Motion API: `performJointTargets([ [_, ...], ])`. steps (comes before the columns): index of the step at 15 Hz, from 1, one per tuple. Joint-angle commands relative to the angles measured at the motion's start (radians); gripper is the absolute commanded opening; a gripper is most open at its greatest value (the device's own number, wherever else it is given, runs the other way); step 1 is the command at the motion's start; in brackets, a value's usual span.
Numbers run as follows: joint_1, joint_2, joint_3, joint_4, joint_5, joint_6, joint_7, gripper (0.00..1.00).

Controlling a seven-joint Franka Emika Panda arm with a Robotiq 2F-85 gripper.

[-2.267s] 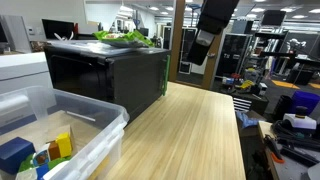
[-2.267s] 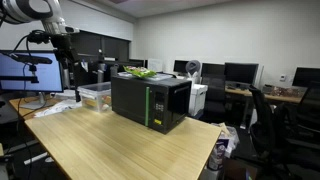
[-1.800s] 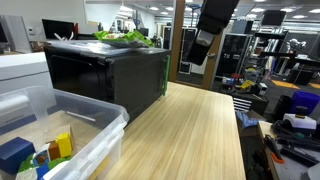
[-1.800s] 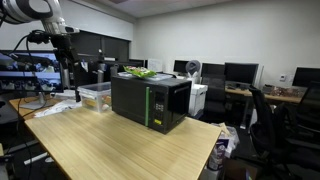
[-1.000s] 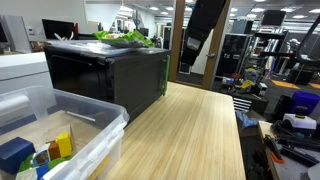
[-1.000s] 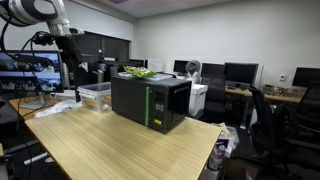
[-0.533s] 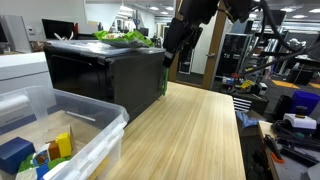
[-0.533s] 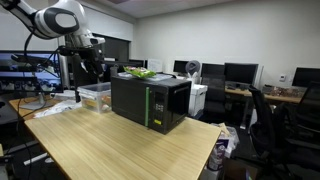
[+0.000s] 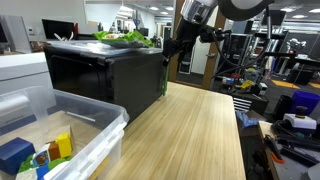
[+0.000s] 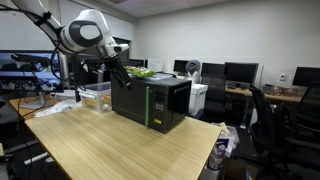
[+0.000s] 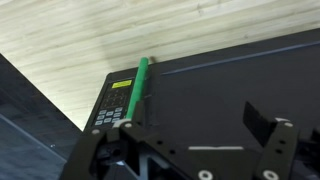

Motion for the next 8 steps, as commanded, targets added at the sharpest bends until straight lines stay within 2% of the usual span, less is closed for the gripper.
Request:
performJointTargets([
  [1,-0.035,0.058,-0.022,0.058,-0.128,0.050,0.098,1.00],
  [6,-0.082,0.101,-0.046,0.104,-0.268,0.075,0.191,1.00],
  [8,-0.091,0.117,-0.059,0.109,-0.288,0.086,0.202,1.00],
])
